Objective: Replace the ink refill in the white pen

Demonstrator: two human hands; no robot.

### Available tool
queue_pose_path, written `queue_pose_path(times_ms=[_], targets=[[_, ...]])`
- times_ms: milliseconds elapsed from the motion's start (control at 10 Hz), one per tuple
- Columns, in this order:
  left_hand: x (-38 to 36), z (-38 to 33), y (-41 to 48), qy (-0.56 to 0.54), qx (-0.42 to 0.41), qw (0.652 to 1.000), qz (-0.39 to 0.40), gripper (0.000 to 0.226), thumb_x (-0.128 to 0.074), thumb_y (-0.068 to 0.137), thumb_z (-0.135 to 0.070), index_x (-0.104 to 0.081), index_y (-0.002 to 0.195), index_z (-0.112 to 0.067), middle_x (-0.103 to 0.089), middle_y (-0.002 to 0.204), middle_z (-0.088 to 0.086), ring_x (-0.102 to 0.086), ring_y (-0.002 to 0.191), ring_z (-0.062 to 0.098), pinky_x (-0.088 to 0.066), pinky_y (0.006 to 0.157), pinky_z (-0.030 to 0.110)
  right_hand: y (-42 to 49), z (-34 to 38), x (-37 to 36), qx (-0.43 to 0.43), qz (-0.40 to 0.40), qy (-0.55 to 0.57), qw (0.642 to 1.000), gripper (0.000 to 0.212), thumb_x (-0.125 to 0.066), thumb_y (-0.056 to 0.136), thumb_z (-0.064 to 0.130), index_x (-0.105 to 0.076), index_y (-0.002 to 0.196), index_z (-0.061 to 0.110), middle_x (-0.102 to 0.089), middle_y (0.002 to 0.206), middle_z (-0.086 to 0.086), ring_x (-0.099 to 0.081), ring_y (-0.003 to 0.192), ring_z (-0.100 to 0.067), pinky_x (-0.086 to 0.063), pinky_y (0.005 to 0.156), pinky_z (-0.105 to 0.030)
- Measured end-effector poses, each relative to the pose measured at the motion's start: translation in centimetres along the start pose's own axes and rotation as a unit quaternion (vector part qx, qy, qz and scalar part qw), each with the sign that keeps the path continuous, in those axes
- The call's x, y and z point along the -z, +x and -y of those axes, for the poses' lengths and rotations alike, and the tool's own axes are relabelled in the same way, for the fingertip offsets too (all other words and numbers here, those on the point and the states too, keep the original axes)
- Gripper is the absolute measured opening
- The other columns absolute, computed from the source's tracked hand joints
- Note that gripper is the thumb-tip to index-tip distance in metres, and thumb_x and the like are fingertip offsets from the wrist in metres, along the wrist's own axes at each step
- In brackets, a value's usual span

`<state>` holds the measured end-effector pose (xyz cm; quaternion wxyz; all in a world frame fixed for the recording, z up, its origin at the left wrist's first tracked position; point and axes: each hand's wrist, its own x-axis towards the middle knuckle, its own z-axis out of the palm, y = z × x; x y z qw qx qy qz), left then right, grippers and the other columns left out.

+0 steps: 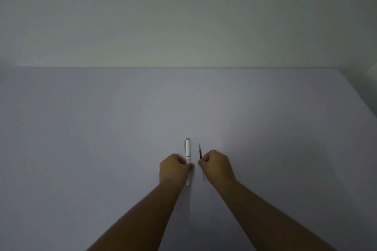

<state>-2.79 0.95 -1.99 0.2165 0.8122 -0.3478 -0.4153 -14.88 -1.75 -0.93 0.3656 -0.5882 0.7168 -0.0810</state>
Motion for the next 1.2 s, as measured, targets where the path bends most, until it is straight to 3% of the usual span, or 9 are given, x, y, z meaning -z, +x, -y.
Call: queue_pose_path(times_ms=[100, 200, 500, 800, 1000, 1100, 1200], targets=[[0.0, 0.1, 0.0, 0.0, -0.001, 1.0, -0.001, 0.026, -0.077, 0.071, -0.032, -0.055, 0.063, -0.023, -0.058, 0.06, -0.007, -0.054, 0.054, 0.006, -0.037, 0.046, 0.018, -0.1, 0.0, -0.1, 0.001, 0.002, -0.002, 1.0, 0.018, -0.063, 0.082, 0.03, -0.067, 0.084, 0.013, -0.073, 0.087, -0.008, -0.067, 0.079, -0.023, -0.05, 0.073, -0.029], [-0.1, 0.2, 0.0, -0.003, 0.0, 1.0, -0.004, 0.026, -0.077, 0.071, -0.033, -0.056, 0.063, -0.022, -0.058, 0.06, -0.007, -0.054, 0.053, 0.006, -0.037, 0.046, 0.017, -0.2, 0.0, -0.2, 0.0, 0.002, -0.001, 1.0, 0.018, -0.062, 0.082, 0.032, -0.066, 0.083, 0.015, -0.073, 0.084, -0.006, -0.062, 0.065, -0.017, -0.049, 0.067, -0.026], [-0.1, 0.3, 0.0, -0.007, -0.004, 1.0, -0.008, 0.023, -0.077, 0.072, -0.032, -0.059, 0.068, -0.018, -0.058, 0.061, -0.006, -0.053, 0.054, 0.005, -0.036, 0.046, 0.017, -0.4, 0.0, -0.3, 0.0, 0.005, -0.003, 1.0, 0.021, -0.063, 0.082, 0.032, -0.067, 0.088, 0.012, -0.072, 0.093, -0.009, -0.066, 0.089, -0.026, -0.053, 0.079, -0.033], [-0.1, 0.3, 0.0, 0.011, -0.01, 1.0, -0.002, 0.017, -0.073, 0.077, -0.029, -0.061, 0.076, -0.017, -0.058, 0.066, -0.006, -0.052, 0.057, 0.004, -0.034, 0.048, 0.015, -0.3, -0.1, -0.3, 0.0, 0.003, 0.004, 1.0, 0.02, -0.064, 0.082, 0.03, -0.068, 0.085, 0.011, -0.073, 0.091, -0.01, -0.067, 0.088, -0.026, -0.053, 0.079, -0.032], [0.1, 0.3, 0.0, 0.02, -0.016, 1.0, 0.008, 0.019, -0.073, 0.077, -0.031, -0.065, 0.081, -0.014, -0.058, 0.066, -0.006, -0.052, 0.058, 0.005, -0.036, 0.048, 0.015, 0.0, -0.2, -0.5, 0.007, 0.002, 0.002, 1.0, 0.021, -0.064, 0.082, 0.03, -0.069, 0.082, 0.01, -0.074, 0.086, -0.009, -0.068, 0.08, -0.023, -0.049, 0.07, -0.025], [0.5, 0.1, -0.3, 0.018, -0.007, 1.0, 0.017, 0.024, -0.074, 0.075, -0.035, -0.062, 0.078, -0.014, -0.056, 0.063, -0.006, -0.051, 0.056, 0.005, -0.035, 0.048, 0.016, -0.2, 0.0, -0.3, 0.0, 0.005, 0.0, 1.0, 0.025, -0.057, 0.088, 0.032, -0.066, 0.085, 0.009, -0.073, 0.088, -0.01, -0.062, 0.06, -0.015, -0.043, 0.054, -0.019], [1.3, -0.1, -0.8, 0.011, 0.005, 1.0, 0.005, 0.033, -0.074, 0.073, -0.042, -0.058, 0.078, -0.014, -0.054, 0.065, -0.004, -0.049, 0.057, 0.007, -0.034, 0.048, 0.018, -0.1, 0.5, -0.1, 0.0, -0.044, -0.001, 0.999, 0.032, -0.044, 0.094, 0.029, -0.061, 0.092, 0.002, -0.069, 0.096, -0.019, -0.065, 0.083, -0.031, -0.048, 0.068, -0.031]])
